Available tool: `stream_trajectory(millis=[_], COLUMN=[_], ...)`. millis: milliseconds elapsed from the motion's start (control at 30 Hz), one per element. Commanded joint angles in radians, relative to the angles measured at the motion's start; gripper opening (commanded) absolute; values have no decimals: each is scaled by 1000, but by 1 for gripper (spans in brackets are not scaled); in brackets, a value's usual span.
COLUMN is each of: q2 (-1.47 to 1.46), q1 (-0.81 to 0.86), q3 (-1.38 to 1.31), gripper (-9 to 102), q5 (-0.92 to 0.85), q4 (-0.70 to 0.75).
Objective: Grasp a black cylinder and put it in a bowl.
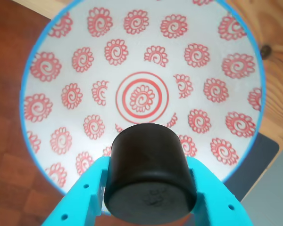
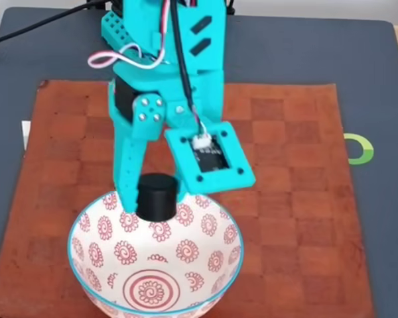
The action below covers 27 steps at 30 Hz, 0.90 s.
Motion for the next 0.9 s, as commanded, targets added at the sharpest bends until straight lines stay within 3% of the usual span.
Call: stream_trajectory(millis=[0, 333, 600, 867], q2=[-14, -77, -63, 31], q1=[3, 9, 52, 55], q3=[-71, -80, -124, -114], gripper=[18, 28, 12, 0], q5=[-2, -2, 5, 5], q4=[3, 3, 121, 124])
